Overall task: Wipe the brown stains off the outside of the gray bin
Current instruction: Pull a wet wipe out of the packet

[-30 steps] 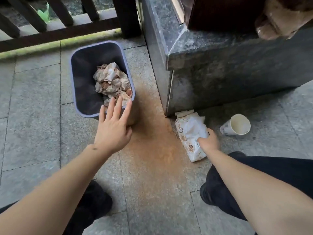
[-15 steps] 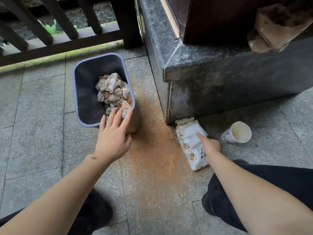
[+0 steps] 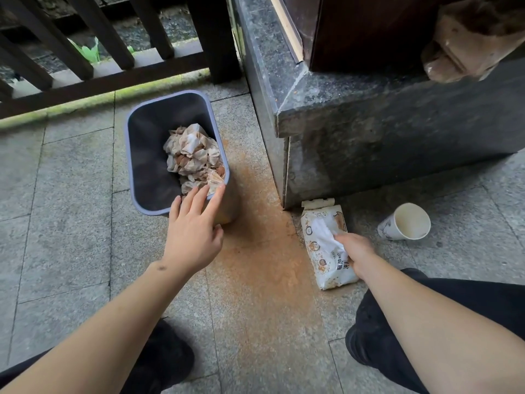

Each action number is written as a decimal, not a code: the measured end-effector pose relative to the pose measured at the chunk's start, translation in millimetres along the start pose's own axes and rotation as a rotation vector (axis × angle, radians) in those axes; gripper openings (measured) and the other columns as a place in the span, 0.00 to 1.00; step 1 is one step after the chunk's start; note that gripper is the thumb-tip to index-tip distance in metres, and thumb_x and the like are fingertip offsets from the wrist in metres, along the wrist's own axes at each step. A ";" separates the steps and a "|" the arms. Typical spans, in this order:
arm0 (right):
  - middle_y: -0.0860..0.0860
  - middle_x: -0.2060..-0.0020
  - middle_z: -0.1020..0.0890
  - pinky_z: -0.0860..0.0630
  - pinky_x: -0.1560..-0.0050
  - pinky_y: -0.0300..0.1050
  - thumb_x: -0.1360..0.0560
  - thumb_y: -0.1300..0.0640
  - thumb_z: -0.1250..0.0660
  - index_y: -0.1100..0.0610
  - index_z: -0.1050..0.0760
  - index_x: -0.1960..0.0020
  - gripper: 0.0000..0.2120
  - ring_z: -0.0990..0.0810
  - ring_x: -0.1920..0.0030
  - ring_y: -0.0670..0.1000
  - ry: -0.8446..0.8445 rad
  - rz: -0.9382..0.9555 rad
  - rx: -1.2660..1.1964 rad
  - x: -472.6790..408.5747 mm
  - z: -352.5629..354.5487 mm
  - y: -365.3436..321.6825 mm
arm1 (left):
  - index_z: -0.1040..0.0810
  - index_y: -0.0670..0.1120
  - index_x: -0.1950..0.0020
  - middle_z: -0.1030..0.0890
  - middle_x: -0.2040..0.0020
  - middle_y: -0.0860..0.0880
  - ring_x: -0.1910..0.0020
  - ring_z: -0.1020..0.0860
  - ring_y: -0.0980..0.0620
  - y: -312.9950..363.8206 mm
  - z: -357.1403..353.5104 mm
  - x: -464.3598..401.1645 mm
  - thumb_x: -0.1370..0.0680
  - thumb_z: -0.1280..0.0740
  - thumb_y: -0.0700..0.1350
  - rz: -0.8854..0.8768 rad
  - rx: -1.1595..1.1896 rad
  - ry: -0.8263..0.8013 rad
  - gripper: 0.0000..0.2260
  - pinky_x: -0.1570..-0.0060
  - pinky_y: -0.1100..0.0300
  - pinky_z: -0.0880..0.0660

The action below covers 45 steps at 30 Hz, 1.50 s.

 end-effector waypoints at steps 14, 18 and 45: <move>0.54 0.55 0.19 0.22 0.56 0.51 0.20 0.47 0.37 0.55 0.21 0.54 0.12 0.21 0.56 0.56 0.435 0.644 0.780 70.8 59.0 -81.8 | 0.38 0.49 0.22 0.23 0.37 0.44 0.38 0.26 0.41 -3.2 6.8 -5.0 0.25 0.33 0.46 0.004 -0.037 0.004 0.32 0.39 0.45 0.33; 0.50 0.61 0.20 0.25 0.63 0.46 0.21 0.48 0.36 0.53 0.24 0.61 0.13 0.23 0.62 0.50 0.363 0.756 0.766 103.8 65.8 -105.8 | 0.24 0.46 0.45 0.19 0.51 0.45 0.53 0.21 0.41 -18.9 14.1 -23.5 0.19 0.38 0.48 0.126 0.045 -0.075 0.08 0.55 0.48 0.25; 0.56 0.65 0.23 0.28 0.58 0.49 0.28 0.59 0.35 0.60 0.24 0.65 0.08 0.25 0.60 0.55 0.097 0.656 0.397 202.7 106.2 -177.8 | 0.29 0.49 0.32 0.20 0.42 0.43 0.45 0.23 0.39 3.7 19.1 -5.0 0.19 0.42 0.50 0.065 0.048 -0.141 0.16 0.52 0.48 0.26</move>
Point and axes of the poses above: each hand's wrist, its own x-axis away from the middle knuckle, its own z-axis out of the back of the hand, y = z × x, the point moved 5 cm from there along -x, towards the middle knuckle
